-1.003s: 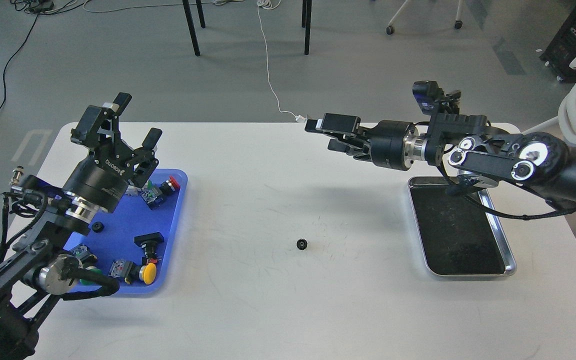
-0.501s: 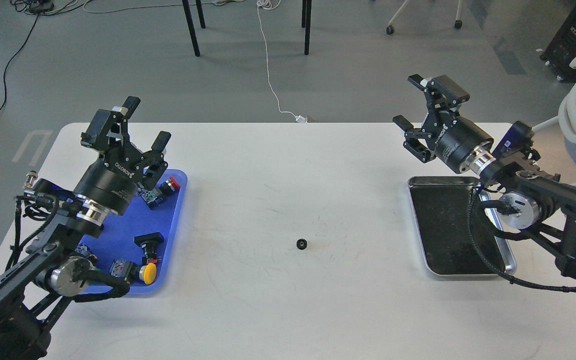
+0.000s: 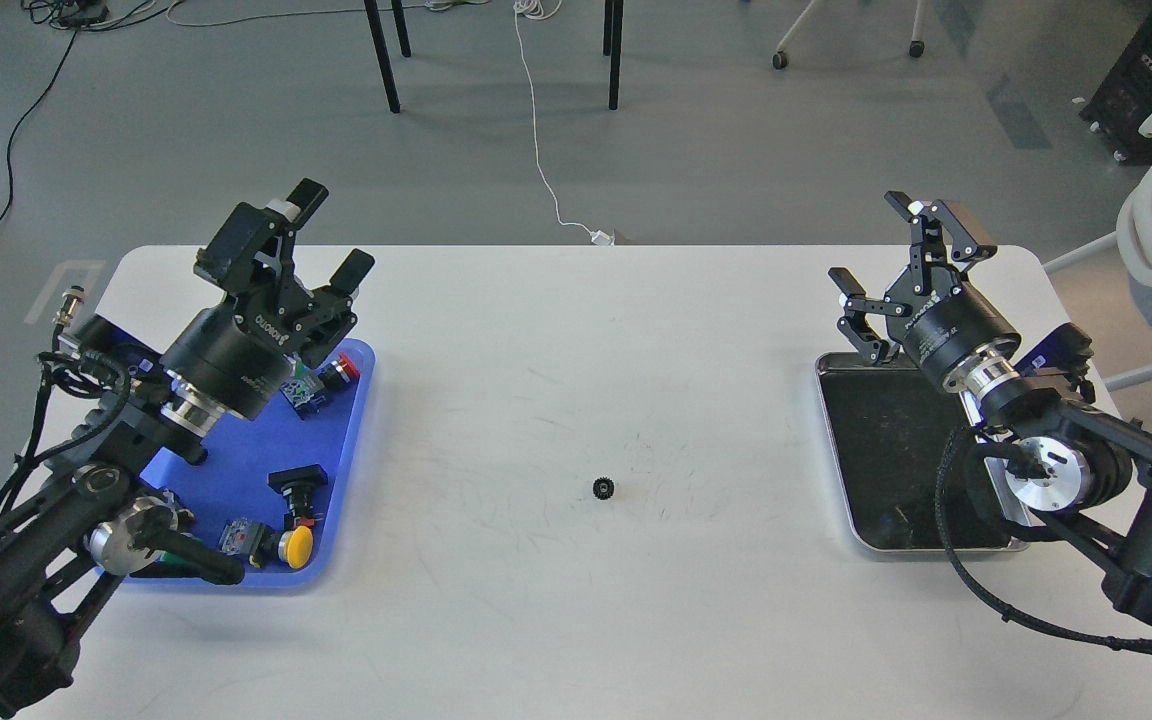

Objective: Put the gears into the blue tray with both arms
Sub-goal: 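Retract the right arm back beside the metal tray, then reach the left gripper to the second gear and grasp it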

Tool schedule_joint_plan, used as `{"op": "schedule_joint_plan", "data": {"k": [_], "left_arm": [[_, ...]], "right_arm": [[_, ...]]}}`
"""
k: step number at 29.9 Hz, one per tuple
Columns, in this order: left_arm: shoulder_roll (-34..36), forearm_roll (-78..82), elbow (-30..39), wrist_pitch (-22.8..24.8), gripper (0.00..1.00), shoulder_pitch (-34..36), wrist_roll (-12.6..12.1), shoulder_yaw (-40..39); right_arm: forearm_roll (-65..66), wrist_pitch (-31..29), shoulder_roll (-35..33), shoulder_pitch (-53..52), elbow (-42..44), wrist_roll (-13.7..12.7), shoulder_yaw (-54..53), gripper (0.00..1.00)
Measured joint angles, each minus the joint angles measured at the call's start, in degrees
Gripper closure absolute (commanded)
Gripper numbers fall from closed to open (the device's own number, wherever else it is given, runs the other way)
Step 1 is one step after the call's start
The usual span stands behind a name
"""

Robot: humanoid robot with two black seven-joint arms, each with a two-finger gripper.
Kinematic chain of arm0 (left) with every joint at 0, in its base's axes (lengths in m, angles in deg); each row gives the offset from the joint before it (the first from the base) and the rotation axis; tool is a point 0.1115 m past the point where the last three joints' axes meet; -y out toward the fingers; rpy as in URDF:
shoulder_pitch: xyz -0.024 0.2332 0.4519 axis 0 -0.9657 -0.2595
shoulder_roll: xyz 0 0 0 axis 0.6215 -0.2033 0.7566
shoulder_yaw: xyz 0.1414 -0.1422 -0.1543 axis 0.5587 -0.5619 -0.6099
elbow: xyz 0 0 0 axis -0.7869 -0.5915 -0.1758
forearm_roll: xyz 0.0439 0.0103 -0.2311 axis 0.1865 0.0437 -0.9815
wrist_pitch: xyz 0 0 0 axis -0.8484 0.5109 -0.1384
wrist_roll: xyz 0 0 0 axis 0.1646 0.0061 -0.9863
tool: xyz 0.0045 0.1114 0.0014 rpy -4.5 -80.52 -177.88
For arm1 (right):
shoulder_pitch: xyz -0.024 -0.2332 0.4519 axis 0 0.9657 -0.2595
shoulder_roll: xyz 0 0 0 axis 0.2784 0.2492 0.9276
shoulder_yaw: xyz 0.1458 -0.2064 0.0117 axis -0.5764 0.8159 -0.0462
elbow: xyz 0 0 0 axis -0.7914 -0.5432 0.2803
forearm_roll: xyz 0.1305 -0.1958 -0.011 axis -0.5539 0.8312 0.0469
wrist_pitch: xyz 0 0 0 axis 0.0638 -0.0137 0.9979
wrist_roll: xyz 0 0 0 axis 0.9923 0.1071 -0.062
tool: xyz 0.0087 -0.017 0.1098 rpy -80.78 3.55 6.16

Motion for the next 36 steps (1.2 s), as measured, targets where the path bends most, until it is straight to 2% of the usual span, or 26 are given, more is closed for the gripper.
{"op": "schedule_joint_plan", "data": {"k": [5, 8, 10, 16, 20, 24, 30, 36], "left_arm": [[0.8, 20.5, 3.2, 2.7, 0.02, 2.2, 0.0, 0.2], [1.6, 32.0, 4.5, 3.2, 0.02, 4.6, 0.0, 3.1], [2.9, 39.8, 4.7, 3.3, 0.02, 8.0, 0.0, 7.8], [4.6, 61.9, 0.9, 2.5, 0.03, 25.7, 0.0, 30.4], [0.9, 68.0, -3.4, 2.1, 0.04, 33.7, 0.0, 39.6], [-3.7, 70.0, -8.1, 2.1, 0.05, 38.3, 0.0, 46.3], [-9.4, 70.1, -14.9, 2.1, 0.10, 40.3, 0.0, 51.8], [-13.4, 70.1, -18.7, 1.8, 0.16, 40.4, 0.0, 52.5]], "right_arm": [[0.0, -4.9, 0.0, 4.0, 0.1, 0.0, -1.8, 0.03], [0.0, -7.1, 0.0, 6.0, 0.6, 0.0, -2.1, 0.03], [0.0, -7.5, 0.0, 6.9, 0.8, 0.0, -2.3, 0.03], [0.0, -7.5, 0.0, 7.7, 1.0, 0.0, -2.6, 0.03], [0.0, -7.5, -0.3, 7.7, 0.9, 0.0, -3.6, 0.03], [0.0, -7.5, -0.5, 7.8, 0.9, 0.0, -3.7, 0.03], [0.0, -7.5, -0.8, 7.8, 0.8, 0.0, -3.7, 0.03], [0.0, -7.6, -1.3, 7.9, 0.8, 0.0, -3.5, 0.03]]}}
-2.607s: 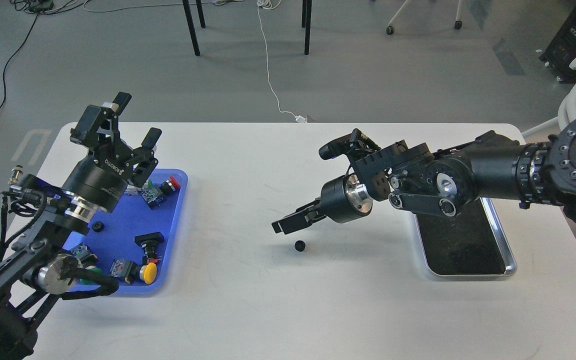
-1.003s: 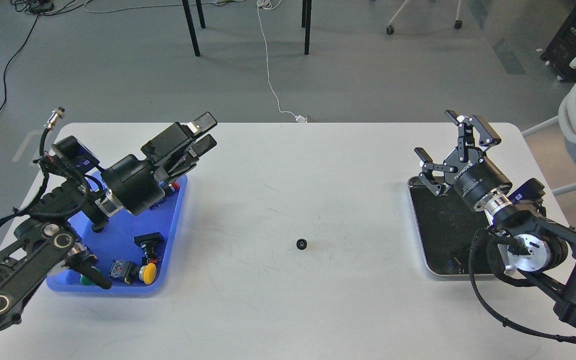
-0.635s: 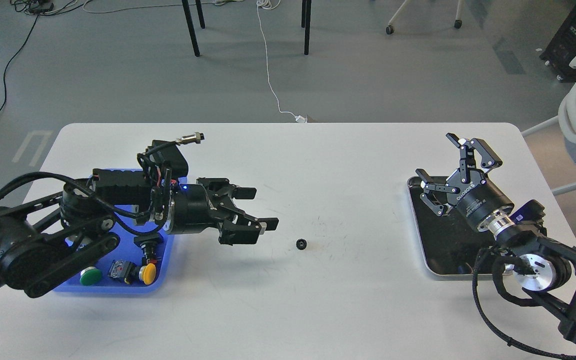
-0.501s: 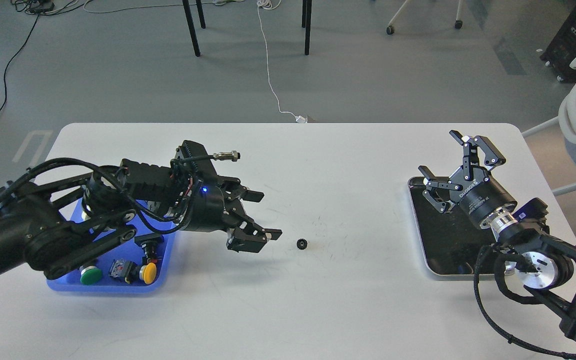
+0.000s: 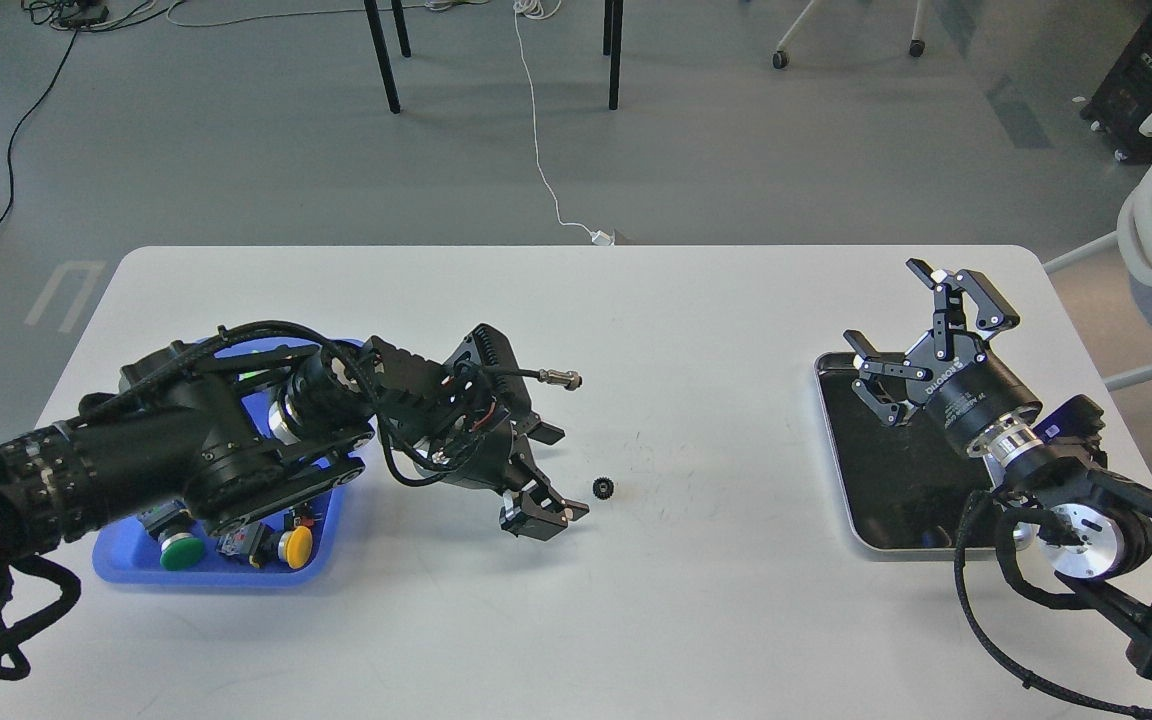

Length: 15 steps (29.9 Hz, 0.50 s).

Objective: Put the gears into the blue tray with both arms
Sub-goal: 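Reach the left gripper to the second gear and grasp it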

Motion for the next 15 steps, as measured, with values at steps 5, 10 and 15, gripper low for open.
{"op": "schedule_joint_plan", "data": {"k": [5, 10, 15], "left_arm": [[-3.0, 0.0, -1.9, -0.1, 0.21, -0.3, 0.0, 0.1], [-4.5, 0.0, -3.6, -0.1, 0.24, -0.4, 0.0, 0.1], [-5.8, 0.0, -6.0, -1.0, 0.34, -0.7, 0.0, 0.1]], "right_arm": [[0.0, 0.0, -0.1, 0.1, -0.1, 0.0, 0.0, 0.03], [0.0, 0.0, -0.4, 0.1, -0.2, 0.0, 0.0, 0.03], [0.0, -0.1, -0.7, 0.2, -0.2, 0.0, 0.0, 0.03]]}}
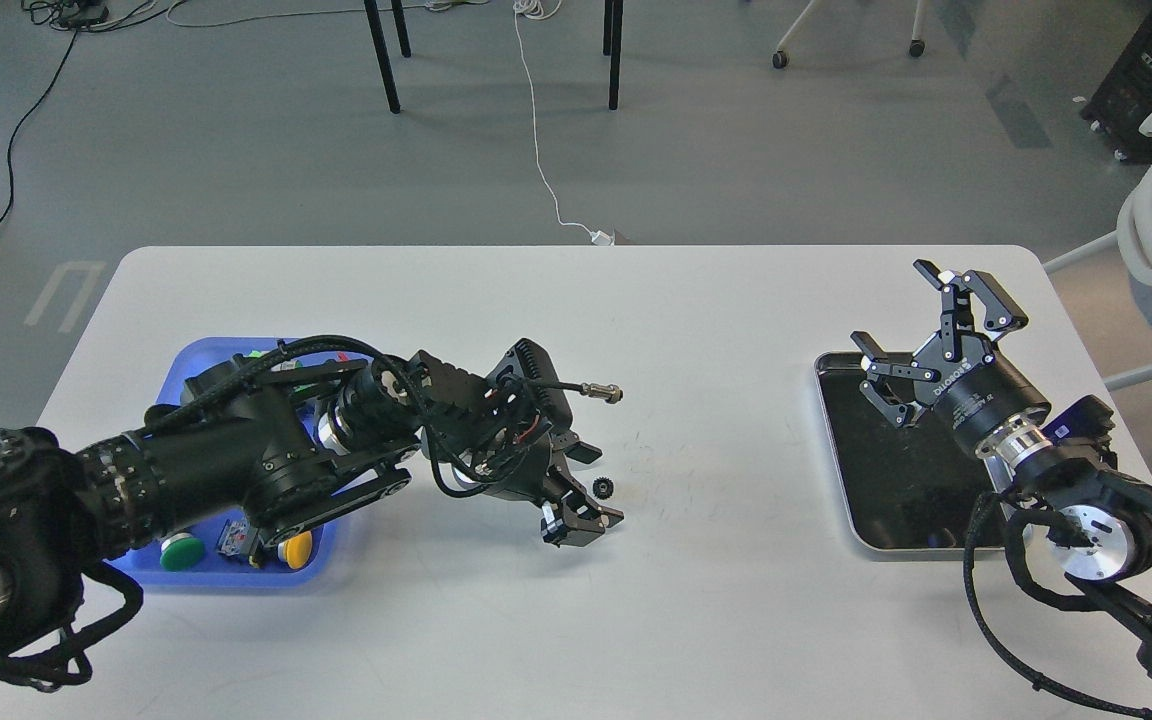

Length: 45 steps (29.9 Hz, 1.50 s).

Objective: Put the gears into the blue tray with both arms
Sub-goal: 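Reach the left gripper to the second gear and grasp it, then carry the second gear into the blue tray and release it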

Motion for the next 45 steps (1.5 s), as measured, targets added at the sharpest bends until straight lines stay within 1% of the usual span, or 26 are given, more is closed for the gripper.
{"op": "schedule_joint_plan", "data": {"k": [4, 8, 10, 11, 12, 14, 17, 21, 28, 32, 35, 38, 41, 45], "left_arm": [[-0.4, 0.0, -1.4, -1.5, 0.36, -0.3, 0.0, 0.1], [-0.8, 0.0, -1.6, -1.9, 0.37, -0.6, 0.0, 0.1], [-1.0, 0.0, -1.6, -1.9, 0.45, -0.8, 0.0, 0.1], [-1.1, 0.0, -1.7, -1.9, 0.51, -0.8, 0.0, 0.1], [-1.1, 0.0, -1.7, -1.9, 0.54, -0.8, 0.0, 0.1], [-1.2, 0.0, -2.1, -1.9, 0.56, -0.9, 0.0, 0.1], [-1.3, 0.0, -2.6, -2.0, 0.73, -1.1, 0.0, 0.1], [-0.8, 0.0, -3.2, -2.4, 0.85, -1.5, 0.0, 0.0], [0.7, 0.0, -2.3, -4.4, 0.86, -1.3, 0.0, -0.3], [6.8, 0.0, 2.3, -5.4, 0.86, 0.1, 0.0, -1.3], [13.6, -0.5, 6.2, -5.5, 0.86, 2.2, 0.0, -2.2], [21.3, -6.3, 8.9, -5.2, 0.85, 2.8, 0.0, -2.8], [28.9, -12.1, 10.1, -5.0, 0.85, 2.8, 0.0, -2.7], [36.7, -14.2, 10.0, -5.4, 0.85, 1.6, 0.0, -2.3]], "right_arm": [[0.0, 0.0, 0.0, 0.0, 0.0, 0.0, 0.0, 0.03], [0.0, 0.0, 0.0, 0.0, 0.1, 0.0, 0.0, 0.03], [0.0, 0.0, 0.0, 0.0, 0.1, 0.0, 0.0, 0.03], [0.0, 0.0, 0.0, 0.0, 0.1, 0.0, 0.0, 0.03], [0.0, 0.0, 0.0, 0.0, 0.1, 0.0, 0.0, 0.03], [0.0, 0.0, 0.0, 0.0, 0.1, 0.0, 0.0, 0.03], [0.0, 0.1, 0.0, 0.0, 0.1, 0.0, 0.0, 0.03], [0.0, 0.2, 0.0, 0.0, 0.1, 0.0, -0.1, 0.03], [0.0, 0.3, 0.0, 0.0, 0.2, 0.0, -0.1, 0.03], [0.0, 0.3, 0.0, 0.0, 0.2, 0.0, -0.2, 0.03], [0.0, 0.3, 0.0, -0.1, 0.2, 0.0, -0.2, 0.03], [0.1, 0.3, 0.0, -0.2, 0.2, 0.0, -0.2, 0.03], [0.1, 0.3, 0.4, -0.5, 0.3, 0.0, -0.1, 0.03], [0.1, 0.3, 0.7, -0.7, 0.4, 0.0, -0.1, 0.03]]}}
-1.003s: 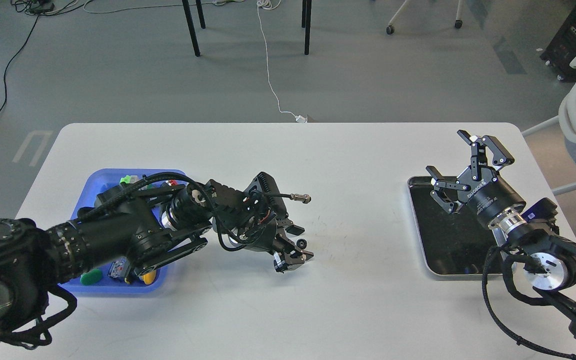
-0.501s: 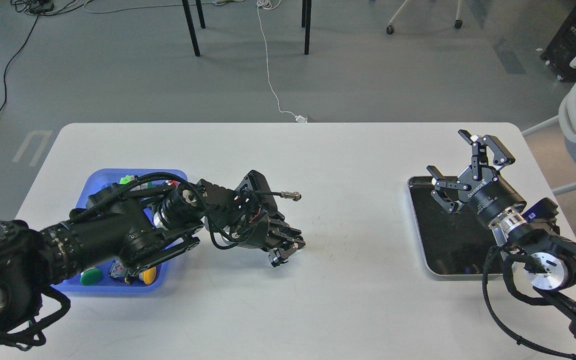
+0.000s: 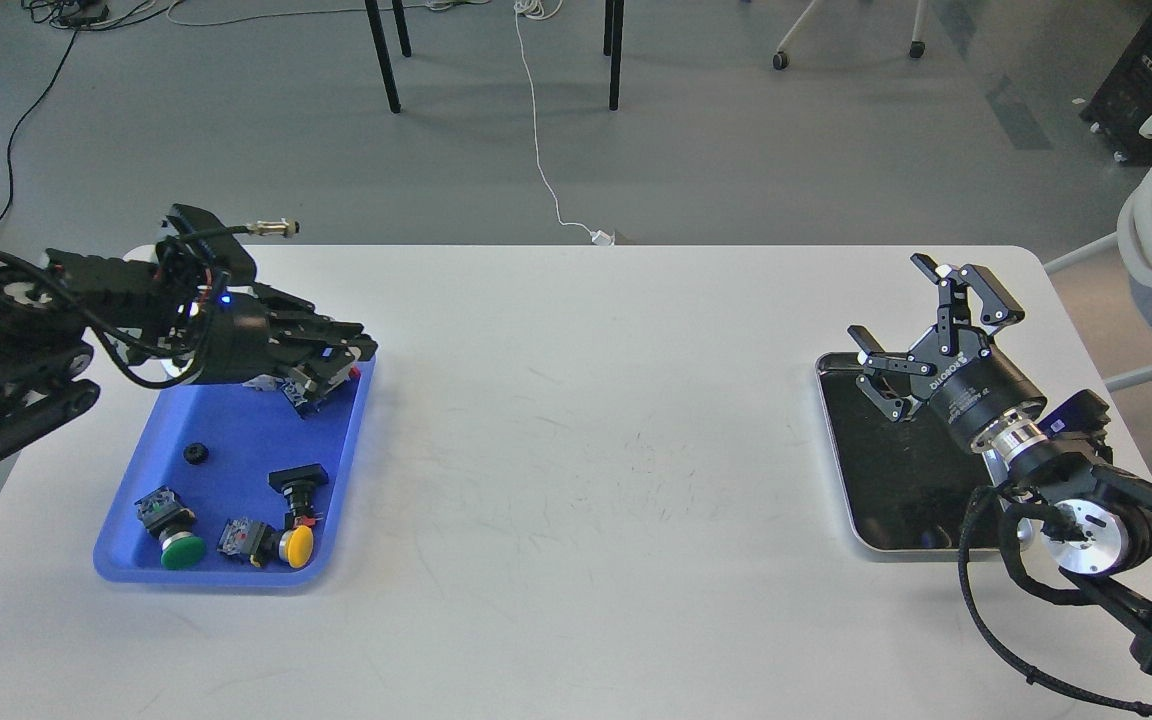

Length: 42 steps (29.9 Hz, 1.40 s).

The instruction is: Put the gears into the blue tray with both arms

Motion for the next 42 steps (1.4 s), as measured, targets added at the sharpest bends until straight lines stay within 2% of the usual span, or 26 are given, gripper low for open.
{"op": "schedule_joint_plan", "data": {"k": [4, 10, 16, 19, 23, 28, 33, 38, 42], "left_arm": [[4.2, -0.2, -0.6, -0.3, 0.84, -4.6, 0.0, 0.0], [5.4, -0.4, -3.1, -2.1, 0.82, -10.8, 0.0, -0.6], [5.3, -0.4, -3.8, -2.8, 0.70, -11.9, 0.0, -0.9], [5.0, -0.4, -4.0, -2.9, 0.58, -12.4, 0.0, -0.9], [4.5, -0.5, -4.1, -3.0, 0.24, -12.9, 0.0, -1.1], [4.4, -3.7, -4.2, -3.1, 0.14, -12.9, 0.0, -3.3], [4.4, -19.1, -3.0, -3.2, 0.02, -13.7, 0.0, -10.3], [1.4, -46.9, -0.8, -3.4, 0.02, -17.9, 0.0, -17.2], [-4.3, -67.3, -0.6, -3.7, 0.02, -24.5, 0.0, -24.7]], "right_arm": [[0.0, 0.0, 0.1, 0.0, 0.0, 0.0, 0.0, 0.03], [0.0, 0.0, 0.0, 0.0, -0.1, 0.0, 0.1, 0.03], [0.0, 0.0, -0.4, 0.1, -0.3, 0.0, 0.0, 0.03], [0.0, 0.0, -0.6, 0.1, -0.3, 0.0, 0.0, 0.03], [0.0, 0.0, -0.7, 0.3, -0.3, 0.0, 0.0, 0.03], [0.0, 0.0, -0.6, 0.3, -0.2, 0.0, 0.1, 0.03], [0.6, 0.9, -0.2, -0.4, 0.0, 0.0, 0.5, 0.01], [0.9, 1.6, -0.3, -0.9, 0.2, 0.0, 0.5, 0.01], [0.9, 3.0, 0.0, -1.7, 0.2, 0.0, 0.5, 0.01]]}}
